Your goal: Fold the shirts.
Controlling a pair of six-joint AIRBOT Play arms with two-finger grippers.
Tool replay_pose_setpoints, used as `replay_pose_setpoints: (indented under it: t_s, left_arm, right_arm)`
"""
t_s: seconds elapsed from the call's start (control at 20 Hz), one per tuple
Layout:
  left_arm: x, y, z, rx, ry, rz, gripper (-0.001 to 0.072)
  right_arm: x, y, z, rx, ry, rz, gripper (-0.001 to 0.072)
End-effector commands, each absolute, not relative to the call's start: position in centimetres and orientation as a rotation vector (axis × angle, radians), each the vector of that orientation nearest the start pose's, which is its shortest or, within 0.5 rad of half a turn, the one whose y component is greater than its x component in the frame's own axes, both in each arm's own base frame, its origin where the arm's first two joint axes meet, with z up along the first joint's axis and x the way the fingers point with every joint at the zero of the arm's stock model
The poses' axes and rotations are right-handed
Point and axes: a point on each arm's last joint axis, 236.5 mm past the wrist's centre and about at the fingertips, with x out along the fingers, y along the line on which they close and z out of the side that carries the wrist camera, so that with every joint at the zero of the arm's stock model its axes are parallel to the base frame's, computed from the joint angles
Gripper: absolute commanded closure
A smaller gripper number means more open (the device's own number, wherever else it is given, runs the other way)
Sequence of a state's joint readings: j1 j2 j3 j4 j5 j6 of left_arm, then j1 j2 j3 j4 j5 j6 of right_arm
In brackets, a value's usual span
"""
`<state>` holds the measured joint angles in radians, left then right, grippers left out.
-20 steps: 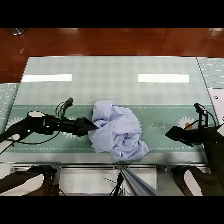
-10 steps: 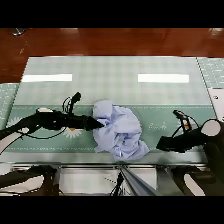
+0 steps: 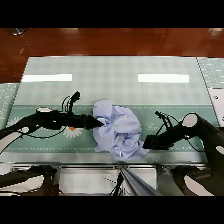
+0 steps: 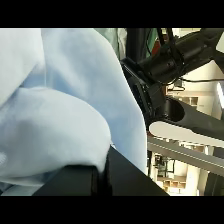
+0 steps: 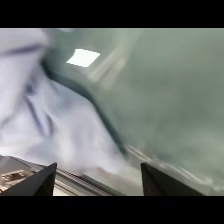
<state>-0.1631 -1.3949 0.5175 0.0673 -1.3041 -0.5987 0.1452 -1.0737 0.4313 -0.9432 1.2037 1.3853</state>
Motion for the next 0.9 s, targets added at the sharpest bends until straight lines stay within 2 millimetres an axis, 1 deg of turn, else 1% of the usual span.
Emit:
replay_pose_setpoints:
  t_s: [0.0, 0.15, 0.2, 0.3, 0.35, 0.45, 0.5, 0.55, 0.6, 0.65, 0.7, 0.75, 0.8, 0.85]
  left_arm:
    - [23.0, -26.8, -1.7, -0.914, 1.263, -1.12, 0.0681]
    - [23.0, -26.8, -1.7, -0.914, 1.262, -1.119, 0.0681]
    - [23.0, -26.8, -1.7, -0.914, 1.262, -1.12, 0.0681]
    - [23.1, -26.8, -1.7, -0.914, 1.262, -1.118, 0.0681]
    - [23.1, -26.8, -1.8, -0.913, 1.261, -1.116, 0.0681]
    - [23.2, -26.8, -1.9, -0.91, 1.26, -1.108, 0.0681]
    - [23.3, -26.8, -2.0, -0.909, 1.259, -1.105, 0.0681]
    - [23.3, -26.7, -2.0, -0.908, 1.259, -1.101, 0.0681]
    - [23.3, -26.7, -2.0, -0.908, 1.259, -1.101, 0.0681]
    - [23.4, -26.7, -2.0, -0.909, 1.256, -1.099, 0.0681]
    - [23.7, -26.4, -1.9, -0.917, 1.249, -1.092, 0.0681]
    - [24.2, -25.9, -1.6, -0.939, 1.241, -1.077, 0.0682]
    - [25.1, -25.2, -0.8, -0.969, 1.221, -1.063, 0.0682]
    - [26.1, -24.4, 0.6, -0.995, 1.192, -1.061, 0.0682]
  right_arm:
    - [15.5, 17.0, -10.4, 0.505, 1.753, 0.519, 0.0095]
    - [15.5, 17.3, -10.4, 0.525, 1.757, 0.524, 0.0097]
    - [15.5, 17.3, -10.5, 0.525, 1.755, 0.523, 0.012]
    - [15.6, 17.4, -10.4, 0.528, 1.752, 0.526, 0.0251]
    - [15.7, 17.6, -10.3, 0.532, 1.743, 0.536, 0.0275]
    - [15.8, 18.3, -10.0, 0.549, 1.734, 0.552, 0.0282]
    - [15.5, 18.8, -10.2, 0.525, 1.735, 0.567, 0.0284]
    - [15.0, 19.3, -10.4, 0.49, 1.744, 0.59, 0.044]
    - [14.3, 19.8, -10.6, 0.453, 1.755, 0.621, 0.0698]
    - [13.9, 20.1, -10.6, 0.424, 1.756, 0.647, 0.0691]
    - [14.2, 20.0, -10.4, 0.404, 1.748, 0.653, 0.0691]
    - [15.2, 19.6, -9.8, 0.375, 1.724, 0.64, 0.0692]
    - [16.8, 19.1, -8.6, 0.346, 1.683, 0.628, 0.0692]
    - [19.1, 18.3, -6.4, 0.31, 1.616, 0.613, 0.0692]
